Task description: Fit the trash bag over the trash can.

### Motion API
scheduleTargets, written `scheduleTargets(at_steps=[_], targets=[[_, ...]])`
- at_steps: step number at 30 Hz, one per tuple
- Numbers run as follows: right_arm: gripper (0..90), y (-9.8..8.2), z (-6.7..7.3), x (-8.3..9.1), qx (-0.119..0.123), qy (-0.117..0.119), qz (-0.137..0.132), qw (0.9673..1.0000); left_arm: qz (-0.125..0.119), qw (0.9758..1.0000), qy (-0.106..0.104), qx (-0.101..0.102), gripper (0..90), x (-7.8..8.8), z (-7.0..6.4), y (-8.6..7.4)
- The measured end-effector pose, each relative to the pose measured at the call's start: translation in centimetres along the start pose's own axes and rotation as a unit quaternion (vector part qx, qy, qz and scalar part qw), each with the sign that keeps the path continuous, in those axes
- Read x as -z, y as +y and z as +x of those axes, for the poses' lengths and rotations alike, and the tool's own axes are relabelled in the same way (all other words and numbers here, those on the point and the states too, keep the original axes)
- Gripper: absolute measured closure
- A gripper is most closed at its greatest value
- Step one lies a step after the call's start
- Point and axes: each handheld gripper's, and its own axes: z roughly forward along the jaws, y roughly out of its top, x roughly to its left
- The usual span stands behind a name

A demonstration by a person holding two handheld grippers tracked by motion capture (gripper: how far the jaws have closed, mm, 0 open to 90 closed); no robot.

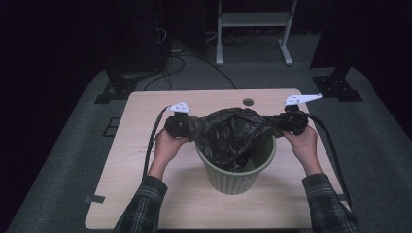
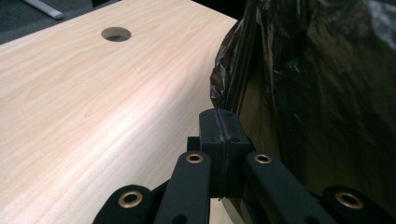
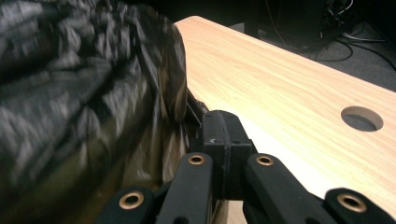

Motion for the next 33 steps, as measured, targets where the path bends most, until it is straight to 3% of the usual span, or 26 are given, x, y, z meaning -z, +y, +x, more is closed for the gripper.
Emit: scheduleTargets(at_steps=[2, 3, 6, 9, 13, 17, 19, 22, 25, 28, 30, 33], targets=[[85.9, -0.2, 0.0, 0.5, -0.002, -0.005, -0.014, 0.9999, -0.022, 0.9997, 0.012, 0.003, 79.8, 0.7, 0.0, 0.0], [77.7, -0.1, -0.1, 0.9, -0.005, -0.014, -0.025, 0.9996, -0.03, 0.9993, 0.022, 0.005, 70.7, 1.3, 0.0, 0.1], [71.8, 0.2, -0.3, 2.6, -0.012, -0.016, -0.05, 0.9985, -0.061, 0.9974, 0.037, 0.01, 58.2, 3.4, 0.1, 0.2], [69.9, 0.8, -0.2, 4.8, -0.012, -0.014, -0.078, 0.9968, -0.091, 0.9951, 0.037, 0.01, 55.0, 6.1, -0.1, 0.2], [67.0, 1.3, 0.6, 7.4, -0.003, 0.0, -0.1, 0.995, -0.132, 0.9911, 0.018, 0.01, 52.1, 9.4, -1.1, 0.1], [60.2, 1.5, 2.2, 8.7, 0.008, 0.026, -0.114, 0.9931, -0.152, 0.9883, -0.004, 0.003, 43.3, 11.0, -2.9, 0.3], [55.6, 1.5, 3.0, 9.0, 0.013, 0.035, -0.113, 0.9929, -0.162, 0.9867, -0.021, 0.001, 38.6, 11.2, -3.7, 0.4], [49.4, 1.3, 4.1, 8.8, 0.018, 0.055, -0.108, 0.9924, -0.163, 0.9864, -0.022, -0.008, 34.2, 11.0, -4.7, 0.6], [45.8, 1.0, 4.8, 8.1, 0.026, 0.05, -0.09, 0.9943, -0.15, 0.9886, -0.014, -0.01, 30.5, 9.9, -5.1, 0.7], [46.8, 0.7, 4.9, 7.3, 0.026, 0.055, -0.081, 0.9949, -0.142, 0.9896, -0.022, -0.005, 30.0, 8.8, -5.0, 0.7], [51.5, 0.7, 4.9, 6.8, 0.026, 0.058, -0.074, 0.9953, -0.138, 0.9901, -0.026, -0.005, 33.6, 8.1, -5.0, 0.7], [65.8, 0.5, 5.1, 6.4, 0.032, 0.06, -0.063, 0.9957, -0.126, 0.9915, -0.029, -0.015, 52.5, 7.6, -5.1, 0.6]])
